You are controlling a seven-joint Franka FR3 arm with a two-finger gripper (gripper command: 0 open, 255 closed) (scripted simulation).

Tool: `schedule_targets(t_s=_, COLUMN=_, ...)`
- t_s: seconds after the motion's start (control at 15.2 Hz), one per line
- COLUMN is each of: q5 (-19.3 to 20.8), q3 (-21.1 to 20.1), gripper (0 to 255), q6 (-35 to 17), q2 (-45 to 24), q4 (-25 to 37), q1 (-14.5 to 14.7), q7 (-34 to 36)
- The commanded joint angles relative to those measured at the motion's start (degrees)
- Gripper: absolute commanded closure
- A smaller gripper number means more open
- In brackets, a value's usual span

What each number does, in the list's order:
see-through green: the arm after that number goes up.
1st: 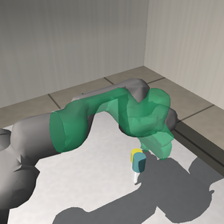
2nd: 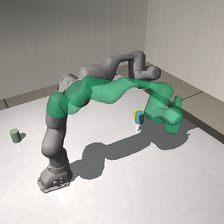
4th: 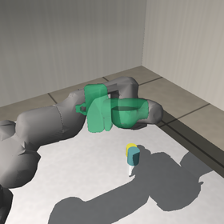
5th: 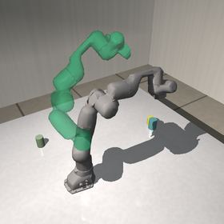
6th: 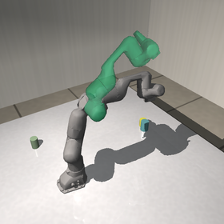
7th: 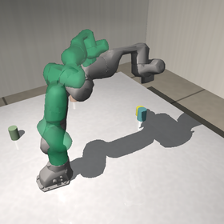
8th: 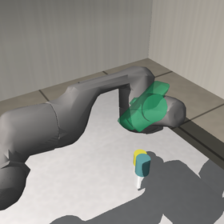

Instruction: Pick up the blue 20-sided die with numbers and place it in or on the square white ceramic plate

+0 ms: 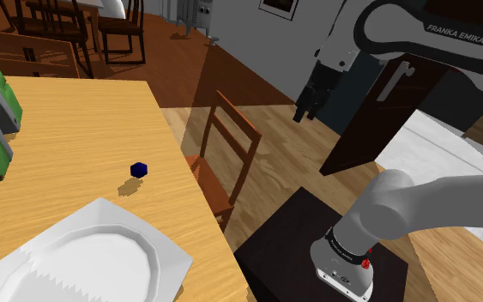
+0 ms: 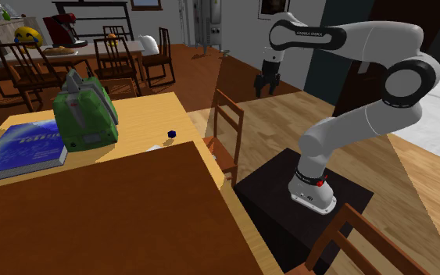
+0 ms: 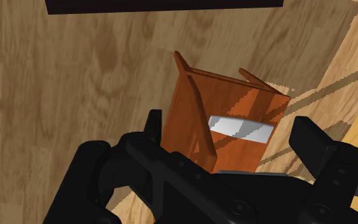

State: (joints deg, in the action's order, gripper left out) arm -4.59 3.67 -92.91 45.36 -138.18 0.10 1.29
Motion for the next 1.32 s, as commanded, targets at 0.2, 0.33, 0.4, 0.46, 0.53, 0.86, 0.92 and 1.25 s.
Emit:
schedule_targets(t_s=0.2, q5=-2.2, q3=-4.3, gripper=0, q6=-1.7, q2=-2.1, q4=0.6, q1=1.3, q7=4.9)
schedule_targets(t_s=0.33, q5=-3.5, q3=-7.2, gripper=0, q6=-2.9, q2=-4.0, q4=1.4, q1=2.1, q7=8.1)
schedule_targets(t_s=0.4, q5=-4.1, q3=-8.6, gripper=0, q6=-3.5, q2=-5.0, q4=2.0, q1=2.4, q7=9.7)
schedule_targets(t_s=0.46, q5=-4.6, q3=-10.0, gripper=0, q6=-4.0, q2=-6.1, q4=2.6, q1=2.7, q7=11.3)
schedule_targets(t_s=0.53, q5=-5.1, q3=-11.3, gripper=0, q6=-4.6, q2=-7.3, q4=3.3, q1=3.0, q7=12.9)
schedule_targets(t_s=0.86, q5=-6.5, q3=-18.0, gripper=0, q6=-7.4, q2=-14.4, q4=7.8, q1=4.1, q7=21.0)
schedule_targets(t_s=0.92, q5=-6.6, q3=-19.4, gripper=0, q6=-8.0, q2=-16.0, q4=8.9, q1=4.2, q7=22.6)
schedule_targets(t_s=1.25, q5=-5.4, q3=-25.7, gripper=0, q6=-10.1, q2=-25.1, q4=15.7, q1=4.5, q7=31.2)
